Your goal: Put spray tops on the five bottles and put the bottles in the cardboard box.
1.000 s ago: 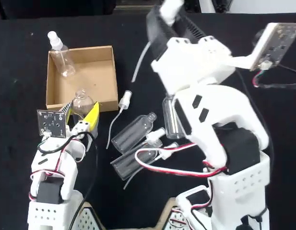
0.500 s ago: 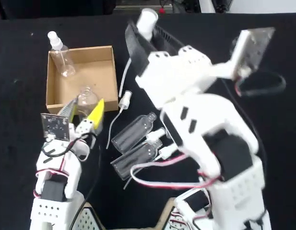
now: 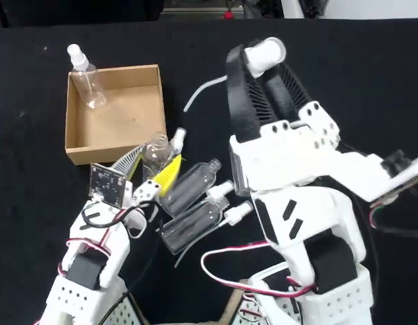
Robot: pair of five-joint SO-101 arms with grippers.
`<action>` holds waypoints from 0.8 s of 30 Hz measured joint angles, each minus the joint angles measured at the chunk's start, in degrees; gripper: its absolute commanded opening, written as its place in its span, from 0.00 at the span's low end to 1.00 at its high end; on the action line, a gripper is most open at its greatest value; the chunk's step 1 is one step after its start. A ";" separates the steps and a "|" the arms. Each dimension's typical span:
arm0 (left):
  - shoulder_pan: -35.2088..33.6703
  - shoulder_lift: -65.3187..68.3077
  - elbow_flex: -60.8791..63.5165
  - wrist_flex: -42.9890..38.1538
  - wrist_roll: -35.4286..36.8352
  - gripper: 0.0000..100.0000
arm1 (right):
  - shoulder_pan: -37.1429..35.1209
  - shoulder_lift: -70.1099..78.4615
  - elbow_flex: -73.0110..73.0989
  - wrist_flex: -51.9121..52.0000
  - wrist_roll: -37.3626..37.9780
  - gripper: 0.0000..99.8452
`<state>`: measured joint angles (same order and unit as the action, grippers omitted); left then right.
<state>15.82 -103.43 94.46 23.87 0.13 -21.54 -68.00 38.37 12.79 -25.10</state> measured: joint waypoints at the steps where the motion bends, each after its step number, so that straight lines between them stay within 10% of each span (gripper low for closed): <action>1: 0.70 0.00 0.00 0.00 0.00 0.09 | -0.44 -0.09 0.18 -0.44 0.00 0.01; 14: 4.48 0.00 0.00 0.00 0.00 0.09 | -1.49 7.56 -1.05 -0.79 0.00 0.01; 24: 4.57 0.09 1.14 -1.05 0.00 0.08 | -1.41 16.62 -14.77 18.11 0.00 0.01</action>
<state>20.40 -103.34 95.60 22.81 0.13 -22.95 -51.38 23.60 30.90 -25.10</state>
